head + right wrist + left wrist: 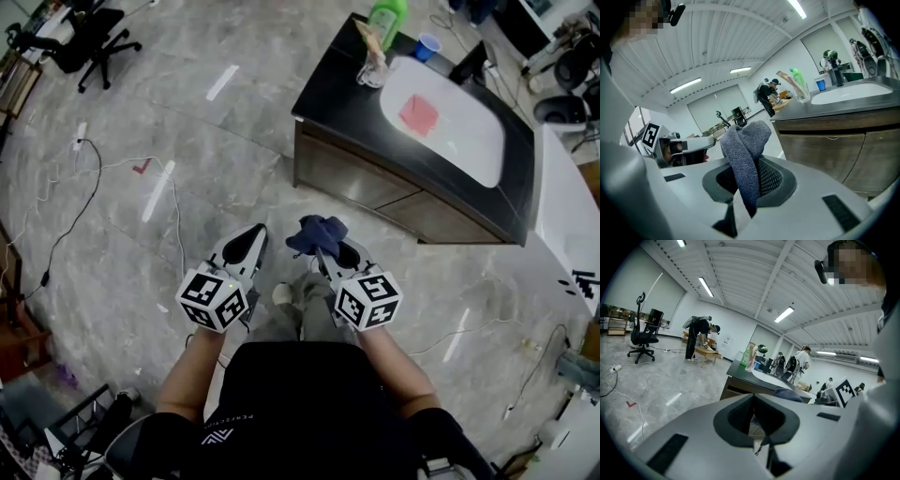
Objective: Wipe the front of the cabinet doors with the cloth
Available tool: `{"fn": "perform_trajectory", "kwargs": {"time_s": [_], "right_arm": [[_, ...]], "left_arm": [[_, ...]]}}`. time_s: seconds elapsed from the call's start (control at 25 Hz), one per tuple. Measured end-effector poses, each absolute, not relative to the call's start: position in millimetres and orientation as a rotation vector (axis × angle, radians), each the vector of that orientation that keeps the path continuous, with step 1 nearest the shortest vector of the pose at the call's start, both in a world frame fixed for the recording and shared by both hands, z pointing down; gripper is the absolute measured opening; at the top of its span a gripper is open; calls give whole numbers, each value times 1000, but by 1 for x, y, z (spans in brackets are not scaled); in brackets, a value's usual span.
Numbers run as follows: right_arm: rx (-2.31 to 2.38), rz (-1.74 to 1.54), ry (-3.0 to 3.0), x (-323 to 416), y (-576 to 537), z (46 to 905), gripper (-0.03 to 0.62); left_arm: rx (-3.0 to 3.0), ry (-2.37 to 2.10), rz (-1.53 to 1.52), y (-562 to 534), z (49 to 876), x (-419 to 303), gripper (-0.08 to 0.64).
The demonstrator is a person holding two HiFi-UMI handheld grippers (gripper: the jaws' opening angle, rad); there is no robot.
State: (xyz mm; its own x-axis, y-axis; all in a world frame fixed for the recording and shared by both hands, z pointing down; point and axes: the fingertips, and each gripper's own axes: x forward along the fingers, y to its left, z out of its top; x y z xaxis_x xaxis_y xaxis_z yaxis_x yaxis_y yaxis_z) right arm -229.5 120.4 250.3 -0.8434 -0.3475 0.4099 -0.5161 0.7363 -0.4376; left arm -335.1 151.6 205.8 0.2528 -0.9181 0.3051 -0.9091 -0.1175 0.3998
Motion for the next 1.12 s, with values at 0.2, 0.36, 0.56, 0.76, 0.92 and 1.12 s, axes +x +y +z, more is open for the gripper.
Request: {"fn": "perform_trajectory", "kwargs": {"time_s": [0.2, 0.36, 0.56, 0.76, 0.92, 1.12], "right_arm": [[620, 804, -2623, -242, 87, 267, 71], [555, 813, -2613, -252, 66, 284, 71], [498, 831, -2586, -263, 45, 310, 71], [429, 809, -2583, -278, 30, 330, 71], [420, 790, -2563, -286, 20, 347, 71], [464, 776, -2549, -305, 5, 369, 71]], "left_arm": [[1990, -1657, -5, 124, 225, -336, 9], [1942, -1675, 19, 101, 242, -338, 9], [1887, -1702, 46, 82, 261, -344, 9], [1847, -1734, 65, 70, 279, -354, 9], [1861, -1726, 89, 59, 292, -358, 9], [1883, -1695, 110, 40, 315, -373, 9]]}}
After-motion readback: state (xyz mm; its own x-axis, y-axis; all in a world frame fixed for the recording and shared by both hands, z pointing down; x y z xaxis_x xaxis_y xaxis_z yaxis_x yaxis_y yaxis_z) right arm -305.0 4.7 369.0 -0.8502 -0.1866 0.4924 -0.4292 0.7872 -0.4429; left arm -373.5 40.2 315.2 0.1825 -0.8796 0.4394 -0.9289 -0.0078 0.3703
